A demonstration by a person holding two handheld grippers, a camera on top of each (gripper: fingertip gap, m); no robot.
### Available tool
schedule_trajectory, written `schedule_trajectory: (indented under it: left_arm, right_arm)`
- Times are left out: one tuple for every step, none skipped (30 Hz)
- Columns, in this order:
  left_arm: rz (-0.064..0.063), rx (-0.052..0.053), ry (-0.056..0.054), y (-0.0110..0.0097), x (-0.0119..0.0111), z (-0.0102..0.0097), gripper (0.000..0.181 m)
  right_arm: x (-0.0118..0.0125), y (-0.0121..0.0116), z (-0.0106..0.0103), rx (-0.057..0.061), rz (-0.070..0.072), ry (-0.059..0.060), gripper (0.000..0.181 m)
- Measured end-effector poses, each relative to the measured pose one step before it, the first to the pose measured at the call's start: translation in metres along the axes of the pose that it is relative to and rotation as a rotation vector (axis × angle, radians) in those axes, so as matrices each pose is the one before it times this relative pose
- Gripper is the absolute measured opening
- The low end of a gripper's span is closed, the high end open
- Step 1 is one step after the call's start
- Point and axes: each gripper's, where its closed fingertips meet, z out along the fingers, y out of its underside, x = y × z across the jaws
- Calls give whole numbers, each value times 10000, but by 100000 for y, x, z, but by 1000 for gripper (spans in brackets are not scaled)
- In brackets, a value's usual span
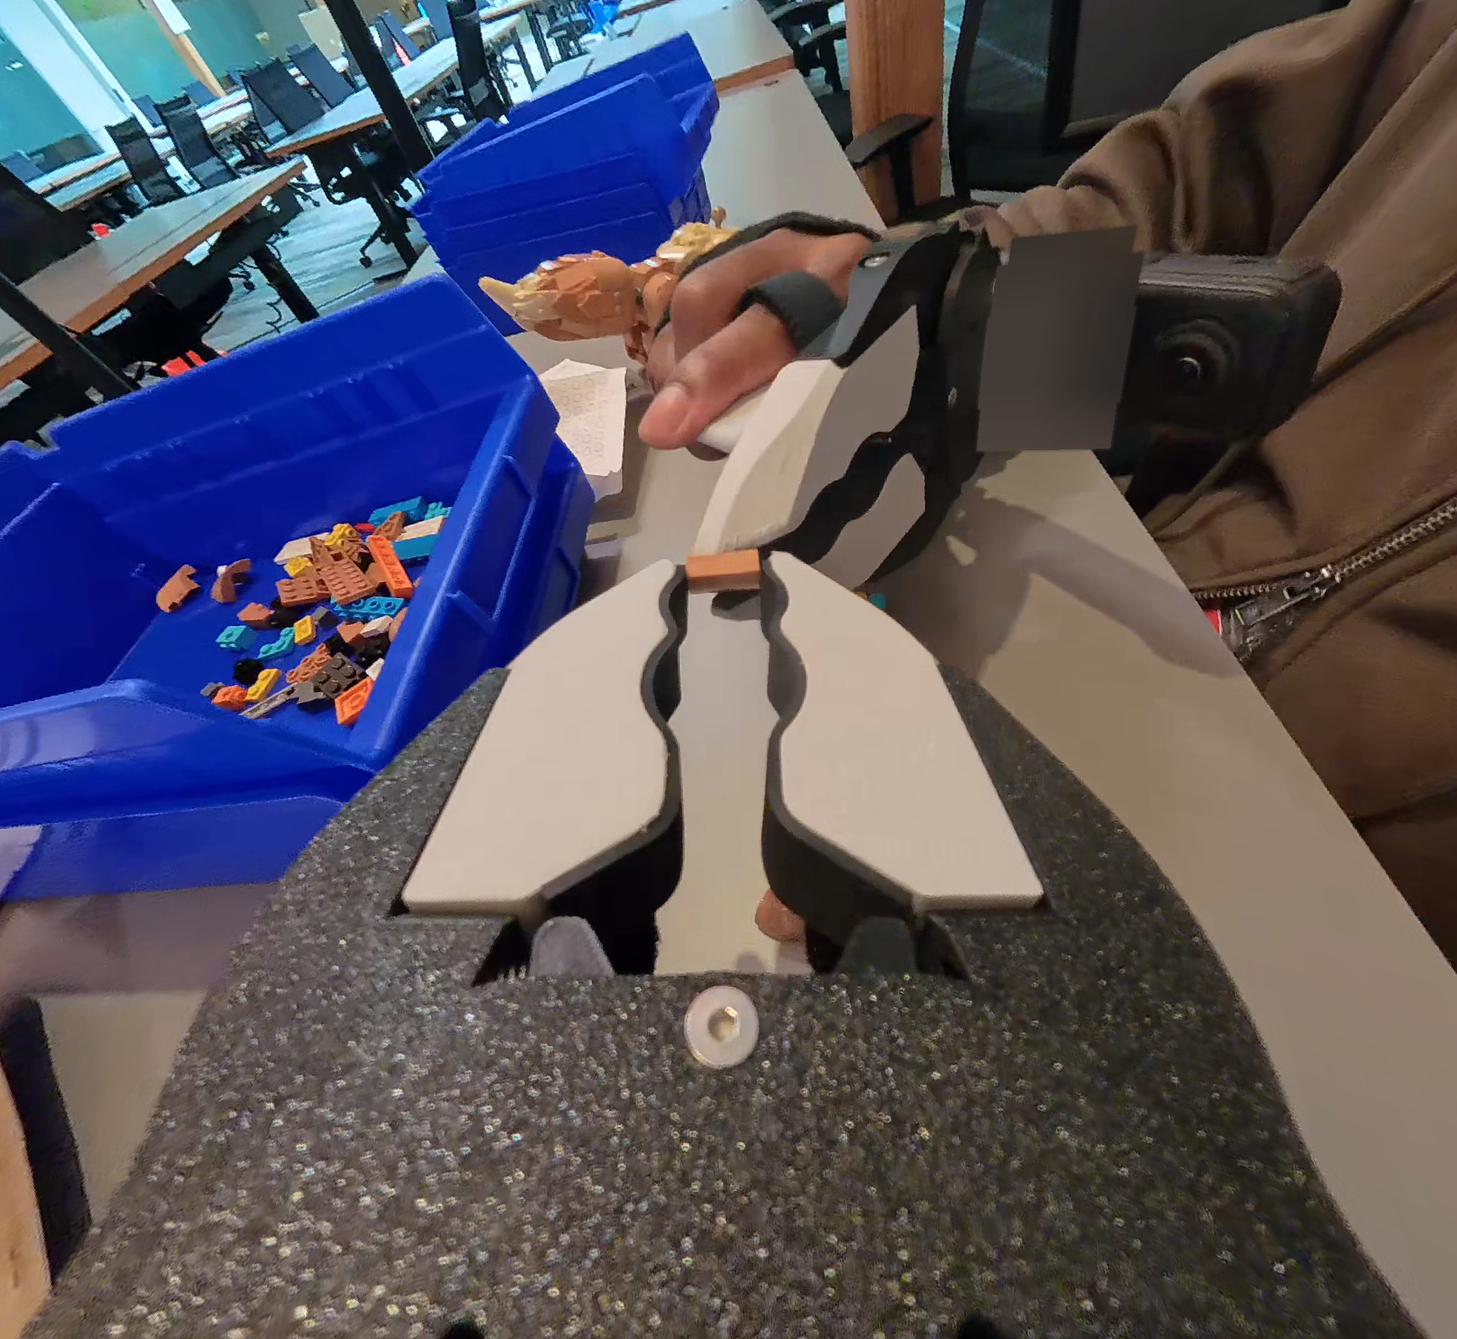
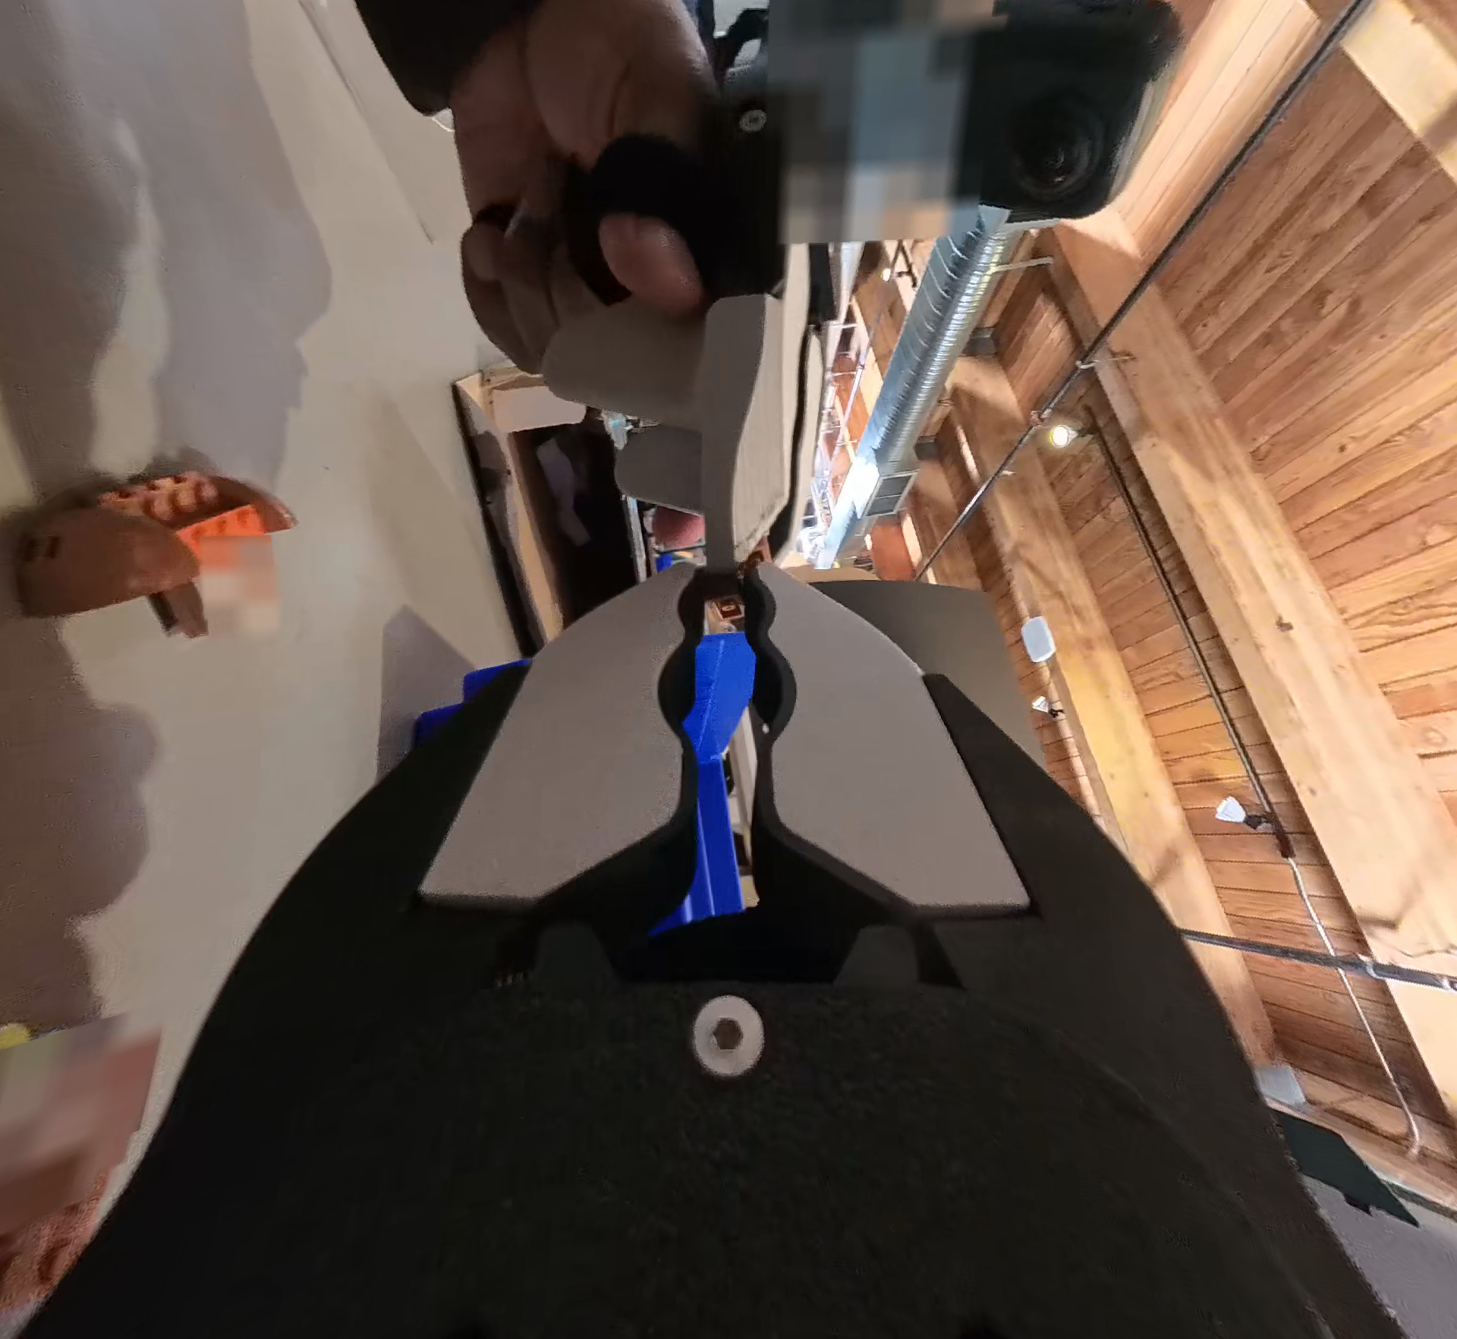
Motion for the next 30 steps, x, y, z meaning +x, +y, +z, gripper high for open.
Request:
schedule_trajectory:
  left_arm:
    - [-73, 209, -132, -338, -280, -191, 18]
    - [-77, 293, -231, -459, -439, -292, 23]
    - [-109, 198, -262, -329, -533, -329, 29]
    - [-116, 13, -236, -42, -540, -327, 32]
    - [-76, -164, -227, 245, -523, -282, 34]
    - [-30, -299, -162, 498, -409, -225, 37]
    - [-45, -427, 50, 742, -55, -152, 41]
    - [-78, -569, 290, 998, 317, -70, 45]
    - [-46, -669, 356, 1190, 491, -4, 48]
    - [63, -721, 254, 1298, 408, 96, 48]
    - [165, -732, 124, 1329, 275, 207, 49]
    - [151, -701, 122, 1260, 266, 314, 51]
    - [65, -623, 172, 1090, 298, 408, 52]
    - [-1, -491, 226, 848, 357, 455, 52]
    - [11, -346, 220, 590, 325, 479, 51]
    - [33, -257, 166, 430, 250, 482, 51]
    - [60, -240, 87, 389, 138, 443, 51]
    - [84, -227, 34, 362, 60, 421, 51]
    - [112, -177, 28, 291, 54, 396, 51]
    - [136, -114, 34, 175, 70, 393, 50]
    - [139, -80, 65, 112, 125, 361, 50]
    - [150, -69, 92, 83, 179, 320, 50]
    - [155, -39, 36, 44, 103, 287, 50]
    - [97, 44, 20, -85, 79, 243, 49]
    - [6, 138, 63, -258, 106, 112, 47]
    - [79, -58, 86, -19, 155, 113, 43]
    - [80, -47, -20, -37, 28, 44, 37]
    - [86, -66, -111, -6, -125, 41, 31]
    - [13, -91, -67, 11, -105, 29, 29]
    - [-87, -101, -8, 24, -71, 21, 27]
  right_arm:
    - [434, 62, 26, -14, 102, 197, 8]
    - [907, 454, 123, -199, 181, 439, 8]
    - [1270, 1046, 326, -467, 220, 573, 8]
    - [1409, 1832, 627, -848, 310, 621, 8]
    - [1130, 2553, 925, -1250, 429, 433, 8]
    - [274, 2642, 1108, -1285, 600, -100, 11]
    - [-282, 2061, 989, -913, 778, -473, 26]
    - [-412, 1291, 575, -442, 775, -543, 36]
    - [-501, 553, 94, -4, 522, -530, 38]
    - [-393, 35, -277, 241, 193, -312, 38]
    - [-539, -356, -500, 362, -101, -302, 37]
    - [-1045, -728, -602, 498, -292, -563, 36]
    - [-1685, -982, -618, 613, -363, -914, 32]
    - [-2156, -1023, -476, 595, -301, -1138, 28]
    - [-2265, -895, -208, 463, -135, -1167, 26]
    - [-2141, -589, 95, 242, 85, -1104, 25]
    - [-1803, -251, 317, 25, 291, -951, 25]
    - [-1563, -39, 402, -129, 289, -868, 26]
    - [-1381, 55, 354, -196, 205, -777, 26]
    - [-953, -41, 268, -143, 109, -493, 27]
    - [-641, -193, 131, -23, 40, -281, 26]
    - [-480, -266, 12, 33, 66, -231, 26]
    - [-399, -274, -57, 62, 146, -242, 27]
    - [-340, -239, -99, 86, 198, -248, 26]
    - [-330, -137, -71, 71, 212, -260, 26]
    - [-317, 45, -16, -4, 194, -250, 26]
    - [-221, 286, 67, -116, 137, -171, 26]
    - [-105, 478, 130, -236, 26, -75, 26]
    - [71, 386, 91, -184, 3, 46, 22]
    - [207, 207, 0, -89, 77, 92, 23]
